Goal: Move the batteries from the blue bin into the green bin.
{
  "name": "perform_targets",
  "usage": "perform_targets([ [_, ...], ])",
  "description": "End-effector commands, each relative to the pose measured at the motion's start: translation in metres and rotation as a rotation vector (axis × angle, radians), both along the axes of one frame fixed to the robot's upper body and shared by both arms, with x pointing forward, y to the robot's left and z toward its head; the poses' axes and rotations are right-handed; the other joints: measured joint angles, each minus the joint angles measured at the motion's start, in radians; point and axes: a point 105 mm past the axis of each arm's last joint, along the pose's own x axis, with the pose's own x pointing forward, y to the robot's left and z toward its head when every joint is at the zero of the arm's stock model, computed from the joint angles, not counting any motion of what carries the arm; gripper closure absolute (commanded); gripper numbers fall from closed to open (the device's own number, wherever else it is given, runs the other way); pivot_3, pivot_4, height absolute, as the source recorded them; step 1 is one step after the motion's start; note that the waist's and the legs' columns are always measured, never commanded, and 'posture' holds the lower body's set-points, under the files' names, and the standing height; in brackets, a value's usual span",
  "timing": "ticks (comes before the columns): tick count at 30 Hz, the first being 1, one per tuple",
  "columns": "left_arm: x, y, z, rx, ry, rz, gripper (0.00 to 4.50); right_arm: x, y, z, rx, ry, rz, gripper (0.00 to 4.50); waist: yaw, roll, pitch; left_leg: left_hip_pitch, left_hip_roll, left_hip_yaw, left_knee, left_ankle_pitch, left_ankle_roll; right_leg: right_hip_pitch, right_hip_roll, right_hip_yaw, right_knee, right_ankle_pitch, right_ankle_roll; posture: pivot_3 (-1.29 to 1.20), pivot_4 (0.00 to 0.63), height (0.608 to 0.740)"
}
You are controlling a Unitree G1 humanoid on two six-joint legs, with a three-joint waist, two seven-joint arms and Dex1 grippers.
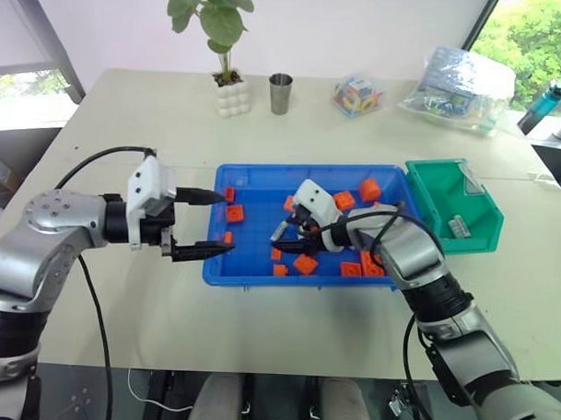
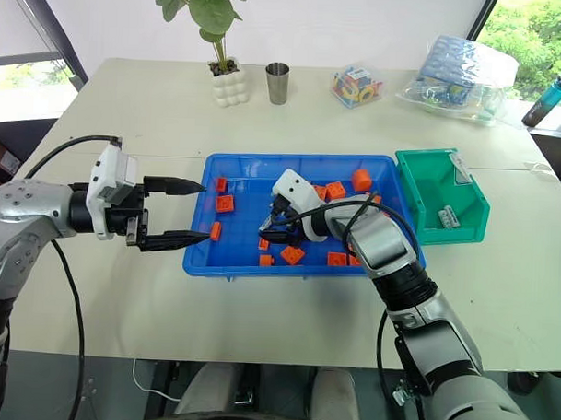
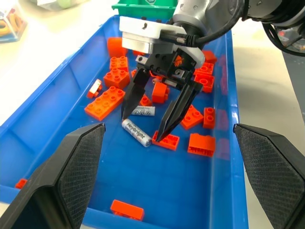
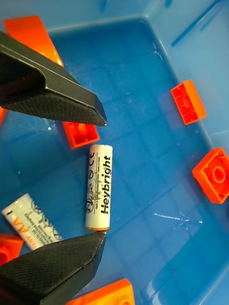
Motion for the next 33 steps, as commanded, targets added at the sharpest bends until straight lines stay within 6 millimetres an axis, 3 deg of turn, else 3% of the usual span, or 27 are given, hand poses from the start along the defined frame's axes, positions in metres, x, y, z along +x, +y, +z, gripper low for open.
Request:
perform_targets([
  [1, -0.003, -0.004, 0.005, -0.01, -0.026, -0.019, 0.0, 0.003, 0.003, 0.002, -0.004, -0.022, 0.002, 0.91, 0.001, 0.0, 0.0, 0.0, 0.0, 0.0, 0.0, 0.0, 0.0, 0.0, 0.0, 0.0, 0.0, 0.0, 0.0, 0.0, 0.15, 0.699],
  [12, -0.004, -0.004, 0.002, -0.023, -0.023, -0.009, 0.0, 0.004, 0.002, -0.008, -0.026, -0.023, -0.004, 0.91, 0.001, 0.0, 0.0, 0.0, 0.0, 0.0, 0.0, 0.0, 0.0, 0.0, 0.0, 0.0, 0.0, 0.0, 0.0, 0.0, 0.15, 0.699],
  [15, -0.002, -0.003, 0.003, -0.023, -0.028, -0.005, 0.0, 0.004, 0.003, -0.008, -0.024, -0.026, -0.002, 2.07, 0.001, 0.0, 0.0, 0.0, 0.0, 0.0, 0.0, 0.0, 0.0, 0.0, 0.0, 0.0, 0.0, 0.0, 0.0, 0.0, 0.15, 0.699],
  [18, -0.001, -0.003, 0.003, -0.022, -0.031, -0.002, 0.0, 0.004, 0.003, -0.006, -0.02, -0.037, -0.007, 2.26, 0.001, 0.0, 0.0, 0.0, 0.0, 0.0, 0.0, 0.0, 0.0, 0.001, 0.0, 0.0, 0.0, 0.0, 0.0, 0.0, 0.15, 0.699],
  [22, 0.0, -0.003, 0.004, -0.019, -0.034, -0.003, 0.0, 0.008, 0.001, 0.008, 0.004, -0.064, -0.013, 2.26, 0.001, 0.0, 0.0, 0.0, 0.0, 0.0, 0.0, 0.0, 0.0, 0.001, 0.0, 0.0, 0.0, 0.0, 0.0, 0.0, 0.15, 0.699],
  [26, 0.002, -0.004, 0.004, -0.019, -0.038, -0.008, 0.0, 0.014, -0.009, 0.04, 0.034, -0.133, -0.035, 2.26, 0.002, 0.0, 0.0, 0.0, 0.0, 0.0, 0.0, 0.0, 0.0, 0.0, 0.0, 0.0, 0.0, 0.0, 0.0, 0.0, 0.15, 0.699],
  [28, 0.002, -0.005, 0.004, -0.022, -0.037, -0.014, 0.0, 0.019, -0.029, 0.063, 0.051, -0.179, -0.086, 2.26, 0.003, 0.0, 0.001, 0.0, 0.0, 0.0, 0.0, 0.0, 0.0, 0.0, 0.0, 0.0, 0.0, 0.0, 0.0, 0.0, 0.15, 0.699],
  [31, 0.003, -0.007, 0.002, -0.028, -0.037, -0.018, 0.0, 0.025, -0.075, 0.09, 0.048, -0.236, -0.214, 2.26, 0.008, 0.0, 0.002, 0.0, -0.001, 0.0, 0.0, 0.0, 0.0, 0.001, -0.001, 0.0, 0.0, 0.0, 0.0, 0.0, 0.15, 0.699],
  [33, 0.003, -0.009, 0.002, -0.043, -0.038, -0.02, 0.0, 0.027, -0.121, 0.101, 0.018, -0.264, -0.342, 2.26, 0.01, 0.0, 0.003, 0.0, -0.001, -0.001, 0.0, 0.0, 0.0, 0.001, -0.001, 0.0, -0.001, 0.0, 0.0, 0.0, 0.15, 0.699],
])
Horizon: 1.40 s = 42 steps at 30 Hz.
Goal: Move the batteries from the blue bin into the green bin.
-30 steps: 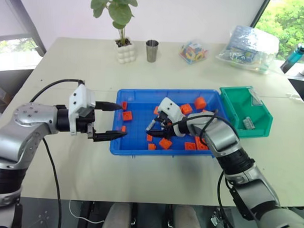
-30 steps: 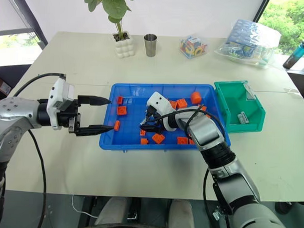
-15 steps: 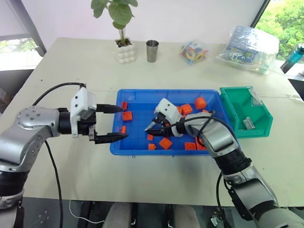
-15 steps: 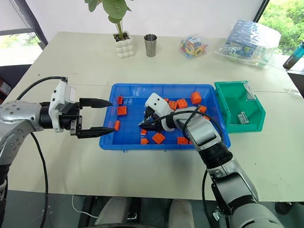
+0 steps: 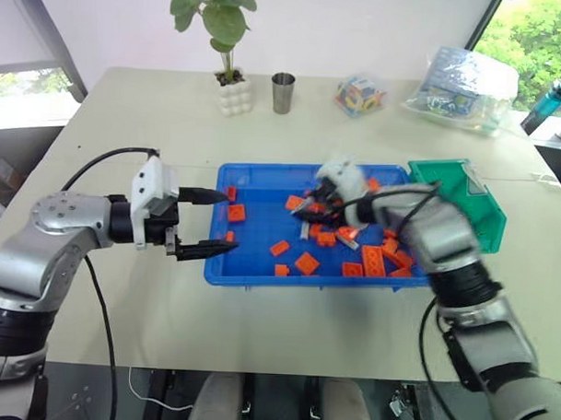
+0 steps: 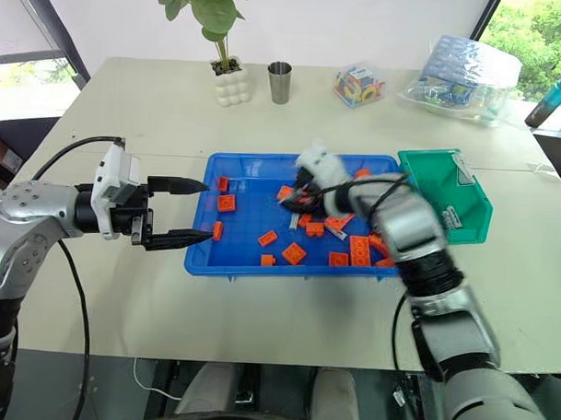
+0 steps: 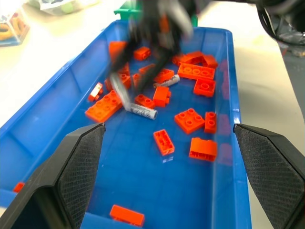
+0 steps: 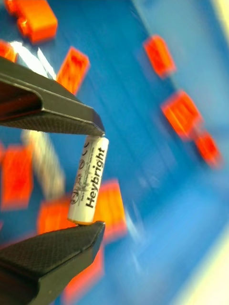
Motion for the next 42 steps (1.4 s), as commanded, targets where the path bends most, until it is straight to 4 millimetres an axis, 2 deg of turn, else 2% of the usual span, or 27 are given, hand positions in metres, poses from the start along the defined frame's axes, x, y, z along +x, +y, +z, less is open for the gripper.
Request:
perform_targets([
  [1, 0.001, -0.004, 0.007, -0.02, -0.045, -0.005, 0.0, -0.002, -0.064, 0.031, 0.004, -0.078, -0.175, 2.26, 0.004, 0.0, 0.0, 0.0, 0.0, 0.0, 0.0, 0.0, 0.0, 0.0, 0.0, 0.0, -0.001, 0.0, 0.0, 0.0, 0.15, 0.699],
  [3, 0.003, -0.006, 0.008, -0.048, -0.049, -0.002, 0.0, -0.007, -0.103, 0.037, 0.001, -0.081, -0.29, 2.26, 0.008, 0.0, 0.001, 0.0, 0.0, 0.0, 0.0, 0.0, 0.0, 0.001, 0.0, 0.0, -0.002, 0.0, 0.0, 0.0, 0.15, 0.699],
  [8, 0.002, -0.017, 0.006, -0.092, -0.027, -0.018, 0.0, -0.022, -0.155, 0.04, -0.065, -0.108, -0.432, 2.26, 0.002, 0.0, 0.001, 0.001, 0.002, 0.002, -0.001, 0.0, 0.0, 0.001, 0.0, 0.0, -0.003, 0.0, 0.0, 0.0, 0.15, 0.699],
  [10, 0.001, -0.018, 0.004, -0.092, -0.012, -0.029, 0.0, -0.026, -0.163, 0.036, -0.055, -0.094, -0.47, 2.26, -0.002, 0.0, 0.001, 0.001, 0.002, 0.002, -0.001, 0.0, 0.0, 0.001, 0.0, 0.0, -0.003, 0.0, 0.0, 0.0, 0.15, 0.699],
  [15, 0.0, -0.017, 0.005, -0.105, 0.042, -0.051, 0.0, -0.03, -0.167, 0.021, -0.089, -0.076, -0.493, 2.26, -0.004, 0.0, 0.001, 0.001, 0.002, 0.001, -0.001, 0.0, 0.0, 0.002, 0.0, 0.0, -0.003, 0.0, 0.0, 0.0, 0.15, 0.699],
  [17, 0.001, -0.017, 0.008, -0.111, 0.028, -0.048, 0.0, -0.03, -0.171, 0.018, -0.098, -0.077, -0.511, 1.23, -0.003, 0.0, 0.001, 0.001, 0.002, 0.002, 0.0, 0.0, 0.0, 0.002, 0.0, 0.0, -0.003, 0.0, 0.0, 0.0, 0.15, 0.699],
  [20, 0.002, -0.016, 0.011, -0.112, 0.012, -0.038, 0.0, -0.028, -0.171, 0.018, -0.128, -0.108, -0.509, 0.02, -0.002, 0.0, 0.002, 0.001, 0.002, 0.001, 0.0, 0.0, 0.0, 0.003, 0.0, 0.0, -0.003, 0.0, 0.0, 0.0, 0.15, 0.699],
  [21, 0.003, -0.016, 0.012, -0.112, 0.01, -0.035, 0.0, -0.027, -0.169, 0.021, -0.128, -0.126, -0.502, 0.02, -0.002, 0.0, 0.002, 0.001, 0.002, 0.001, 0.0, 0.0, 0.0, 0.002, 0.0, 0.0, -0.003, 0.0, 0.0, 0.0, 0.15, 0.699],
  [25, 0.0, -0.013, 0.012, -0.113, 0.011, -0.026, 0.0, -0.022, -0.144, 0.06, -0.052, -0.264, -0.39, 0.02, -0.005, 0.001, 0.002, 0.001, 0.002, 0.001, 0.0, 0.0, 0.0, 0.002, 0.0, 0.0, -0.003, 0.0, 0.0, 0.0, 0.15, 0.699],
  [28, -0.001, -0.012, 0.011, -0.109, 0.009, -0.02, 0.0, -0.023, -0.116, 0.071, 0.001, -0.277, -0.274, 0.02, -0.006, 0.001, 0.002, 0.001, 0.002, 0.001, 0.0, 0.0, 0.0, 0.002, 0.0, 0.0, -0.003, 0.0, 0.0, 0.0, 0.15, 0.699],
  [31, -0.001, -0.012, 0.011, -0.104, 0.005, -0.019, 0.0, -0.033, -0.063, 0.049, 0.036, -0.16, -0.053, 0.02, -0.005, 0.001, 0.002, 0.001, 0.003, 0.0, 0.0, 0.0, 0.0, 0.003, 0.0, 0.0, -0.004, 0.0, 0.0, 0.0, 0.15, 0.699],
  [33, -0.001, -0.013, 0.011, -0.097, -0.003, -0.021, 0.0, -0.04, -0.037, 0.027, 0.024, -0.081, 0.053, 0.02, -0.005, 0.001, 0.002, 0.001, 0.003, 0.0, 0.0, 0.0, 0.0, 0.003, 0.0, 0.0, -0.004, 0.0, 0.0, 0.0, 0.15, 0.699],
  [38, 0.0, -0.014, 0.011, -0.082, -0.021, -0.021, 0.0, -0.035, 0.003, -0.018, 0.011, 0.056, 0.087, 0.02, 0.002, 0.0, 0.002, 0.001, 0.002, 0.0, 0.0, 0.0, 0.0, 0.003, -0.001, 0.0, -0.004, 0.0, 0.0, 0.0, 0.15, 0.699],
  [42, -0.001, -0.013, 0.012, -0.08, -0.026, -0.012, 0.0, -0.034, 0.021, -0.033, 0.014, 0.098, 0.093, 0.02, 0.001, 0.001, 0.002, 0.001, 0.002, -0.001, 0.0, 0.0, 0.0, 0.003, 0.0, 0.0, -0.003, 0.0, 0.0, 0.0, 0.15, 0.699],
])
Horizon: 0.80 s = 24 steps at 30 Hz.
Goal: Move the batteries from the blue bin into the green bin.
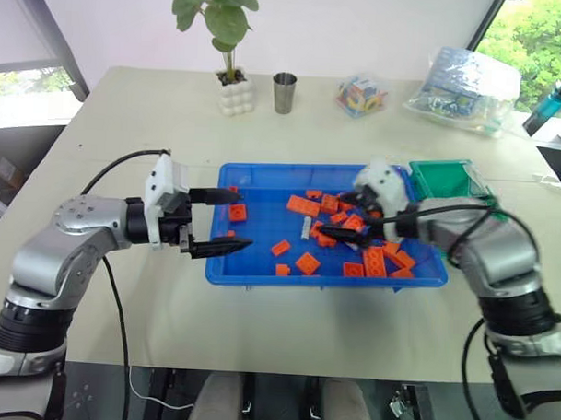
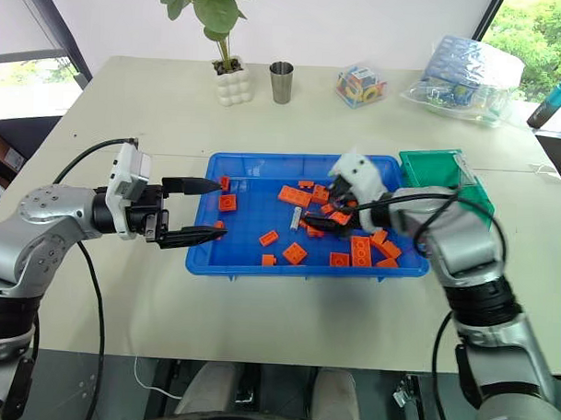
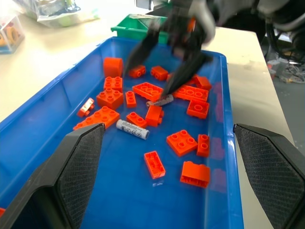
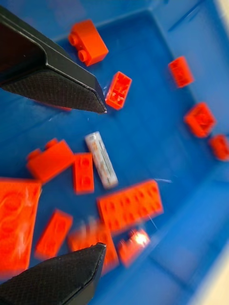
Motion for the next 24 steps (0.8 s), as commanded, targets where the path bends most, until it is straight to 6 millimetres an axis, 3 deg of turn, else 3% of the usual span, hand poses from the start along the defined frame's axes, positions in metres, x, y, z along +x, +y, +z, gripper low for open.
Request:
perform_targets([
  [1, -0.003, 0.0, 0.01, 0.01, -0.063, 0.004, 0.0, 0.005, 0.011, 0.004, 0.002, -0.024, -0.015, 0.02, -0.002, 0.0, 0.0, 0.0, 0.0, 0.0, 0.0, 0.0, 0.0, 0.0, 0.0, 0.0, 0.0, 0.0, 0.0, 0.0, 0.15, 0.699],
  [6, -0.005, 0.002, 0.01, 0.013, -0.066, 0.016, 0.0, 0.004, 0.021, -0.014, -0.006, 0.03, -0.021, 0.02, -0.005, 0.0, 0.0, 0.0, 0.0, 0.0, 0.0, 0.0, 0.0, 0.0, 0.0, 0.0, 0.0, 0.0, 0.0, 0.0, 0.15, 0.699],
  [22, -0.001, 0.001, 0.015, 0.01, -0.087, 0.03, 0.0, 0.023, 0.03, -0.034, -0.068, 0.021, -0.035, 0.02, -0.006, 0.0, 0.0, 0.0, 0.0, 0.0, 0.0, 0.0, 0.0, 0.0, 0.002, 0.0, 0.0, 0.0, 0.0, 0.0, 0.15, 0.699],
  [24, -0.001, 0.002, 0.015, 0.011, -0.089, 0.034, 0.0, 0.023, 0.029, -0.036, -0.081, 0.015, -0.031, 0.54, -0.007, 0.0, 0.0, 0.0, 0.0, 0.0, 0.0, 0.0, 0.0, 0.0, 0.002, 0.0, 0.0, 0.0, 0.0, 0.0, 0.15, 0.699],
])
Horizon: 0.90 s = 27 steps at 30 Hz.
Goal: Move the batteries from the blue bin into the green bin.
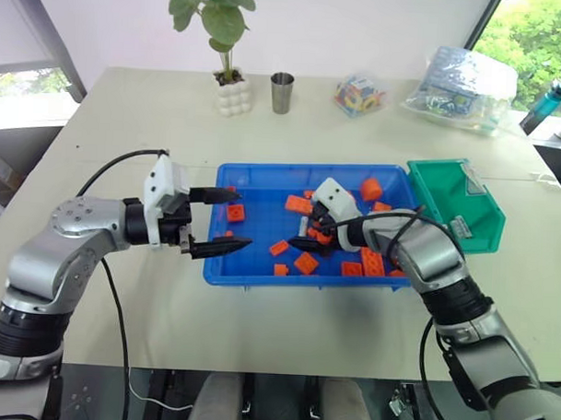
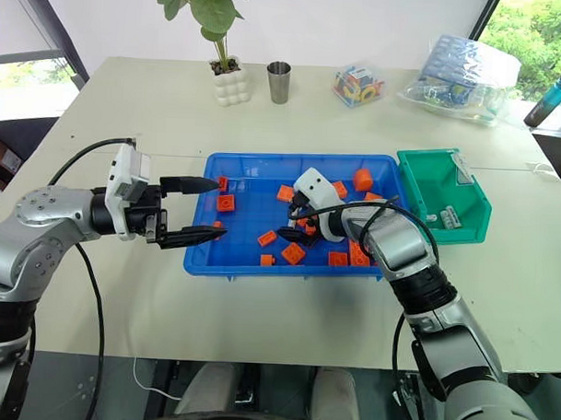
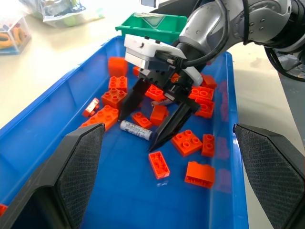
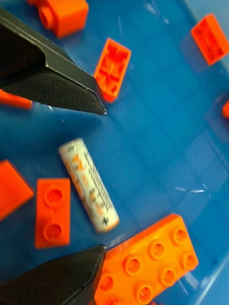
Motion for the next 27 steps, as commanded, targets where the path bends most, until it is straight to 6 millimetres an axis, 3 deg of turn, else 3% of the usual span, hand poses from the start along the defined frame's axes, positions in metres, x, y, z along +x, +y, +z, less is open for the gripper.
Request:
perform_targets([
  [1, 0.0, 0.002, 0.014, 0.002, -0.073, 0.003, 0.0, 0.001, 0.0, 0.001, -0.016, -0.026, 0.014, 0.74, 0.0, 0.0, 0.0, 0.0, 0.0, 0.0, 0.0, 0.0, 0.0, 0.0, 0.0, 0.0, 0.0, 0.0, 0.0, 0.0, 0.15, 0.699],
  [4, 0.0, 0.002, 0.014, 0.002, -0.075, 0.006, 0.0, 0.0, 0.0, 0.001, -0.013, -0.028, 0.019, 2.29, -0.001, 0.0, 0.0, 0.0, 0.0, 0.0, 0.0, 0.0, 0.0, 0.0, 0.0, 0.0, 0.0, 0.0, 0.0, 0.0, 0.15, 0.699],
  [7, 0.0, 0.002, 0.014, 0.002, -0.076, 0.007, 0.0, -0.001, 0.002, 0.003, -0.01, -0.037, 0.025, 3.37, -0.001, 0.0, 0.0, 0.0, 0.0, 0.0, 0.0, 0.0, 0.0, 0.0, 0.0, 0.0, 0.0, 0.0, 0.0, 0.0, 0.15, 0.699],
  [20, 0.004, -0.001, 0.012, 0.01, -0.083, -0.008, 0.0, -0.002, 0.011, 0.016, 0.041, -0.05, 0.019, 3.34, -0.001, 0.0, 0.0, 0.0, 0.0, 0.0, 0.0, 0.0, 0.0, 0.0, 0.0, 0.0, 0.0, 0.0, 0.0, 0.0, 0.15, 0.699],
  [27, 0.004, 0.0, 0.011, 0.021, -0.089, -0.014, 0.0, 0.0, 0.013, 0.003, 0.021, 0.024, -0.091, 3.34, -0.001, 0.0, 0.0, 0.0, 0.0, 0.0, 0.0, 0.0, 0.0, 0.0, 0.0, 0.0, 0.0, 0.0, 0.0, 0.0, 0.15, 0.699],
])
